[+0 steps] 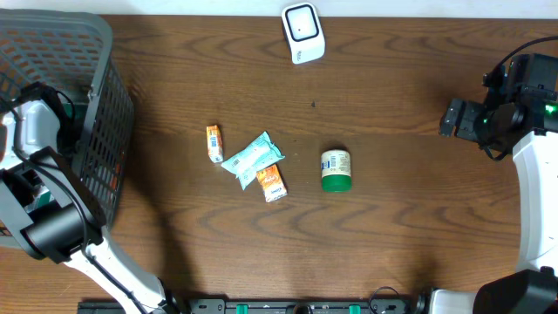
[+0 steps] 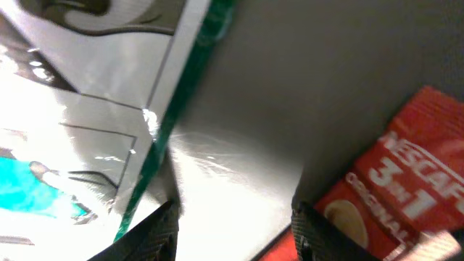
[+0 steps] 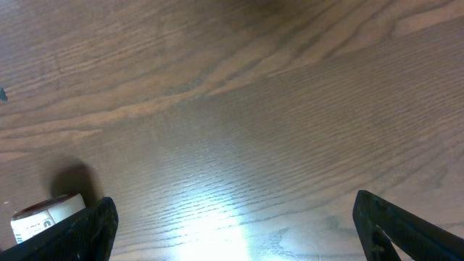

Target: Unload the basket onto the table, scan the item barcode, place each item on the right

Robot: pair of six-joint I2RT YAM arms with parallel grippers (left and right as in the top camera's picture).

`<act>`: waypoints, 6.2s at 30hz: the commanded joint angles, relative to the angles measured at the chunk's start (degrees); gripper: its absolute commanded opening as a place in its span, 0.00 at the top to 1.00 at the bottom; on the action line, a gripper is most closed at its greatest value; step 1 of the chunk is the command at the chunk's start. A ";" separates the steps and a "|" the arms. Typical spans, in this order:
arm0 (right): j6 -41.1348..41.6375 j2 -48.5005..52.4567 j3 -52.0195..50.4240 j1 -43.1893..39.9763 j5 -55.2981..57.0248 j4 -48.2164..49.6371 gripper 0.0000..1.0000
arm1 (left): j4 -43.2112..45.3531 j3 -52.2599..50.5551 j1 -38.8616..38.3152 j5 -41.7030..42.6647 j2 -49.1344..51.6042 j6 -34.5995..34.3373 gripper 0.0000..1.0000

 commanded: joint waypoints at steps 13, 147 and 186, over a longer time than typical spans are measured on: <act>-0.52 0.07 0.42 0.00 0.55 -0.11 0.01 | -3.56 2.25 -0.09 6.14 -10.58 -1.44 0.35; -0.52 0.07 0.42 0.00 0.55 -0.11 0.01 | 21.57 -11.80 -0.44 -24.52 -7.80 -1.49 0.01; -0.52 0.07 0.39 0.00 0.55 -0.11 0.01 | 26.21 -17.66 2.29 -31.98 -7.76 -0.39 0.18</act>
